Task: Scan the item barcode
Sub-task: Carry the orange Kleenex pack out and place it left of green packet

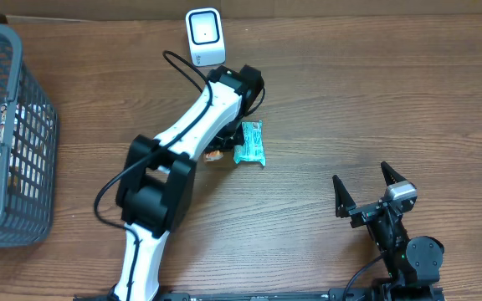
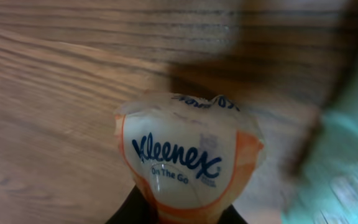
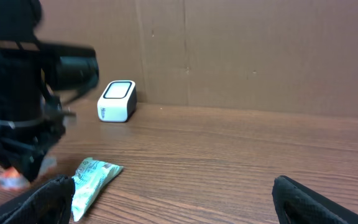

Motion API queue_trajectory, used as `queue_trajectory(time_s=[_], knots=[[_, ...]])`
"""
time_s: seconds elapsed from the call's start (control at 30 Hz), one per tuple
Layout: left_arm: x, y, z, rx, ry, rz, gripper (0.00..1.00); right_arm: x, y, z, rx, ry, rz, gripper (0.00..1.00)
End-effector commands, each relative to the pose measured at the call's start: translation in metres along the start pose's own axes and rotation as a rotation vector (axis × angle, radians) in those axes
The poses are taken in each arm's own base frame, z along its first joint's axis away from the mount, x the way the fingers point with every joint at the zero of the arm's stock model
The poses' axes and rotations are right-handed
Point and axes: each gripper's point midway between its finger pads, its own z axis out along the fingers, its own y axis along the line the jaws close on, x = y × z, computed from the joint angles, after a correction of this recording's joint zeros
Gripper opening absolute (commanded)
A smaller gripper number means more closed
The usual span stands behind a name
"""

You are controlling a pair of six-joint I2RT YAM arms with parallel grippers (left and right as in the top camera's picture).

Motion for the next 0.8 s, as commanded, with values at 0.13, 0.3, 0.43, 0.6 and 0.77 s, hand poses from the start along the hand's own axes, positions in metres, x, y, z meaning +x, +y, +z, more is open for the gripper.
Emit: queue_trajectory(time_s=[0.13,0.3,0.43,0.6,0.77], knots=[[0.003,0.001,0.023,-0.054,0.036,-0.032,0.62,0.001,-0.001,0.0,0.007,-0.006,-0.003,1.0],[0.0,0.0,0.018,-0.046,0.023,-0.035,1.0,0.001,-0.001,0.0,0.007,-0.006,-0.003,1.0],[-0.006,0.002,-0.005,-0.011,-0.013,-0.044,1.0,0.001,-0.001,0.0,0.007,-0.006,-0.003,1.0],[-0.019,0.009,-0.073,0.123,-0.15,-0.058,1.0,0.001,-0.001,0.0,0.007,-0.006,-0.003,1.0],[-0.021,0.04,-0.163,0.275,-0.341,-0.067,1.0,0.001,-0.001,0.0,0.007,-0.006,-0.003,1.0]])
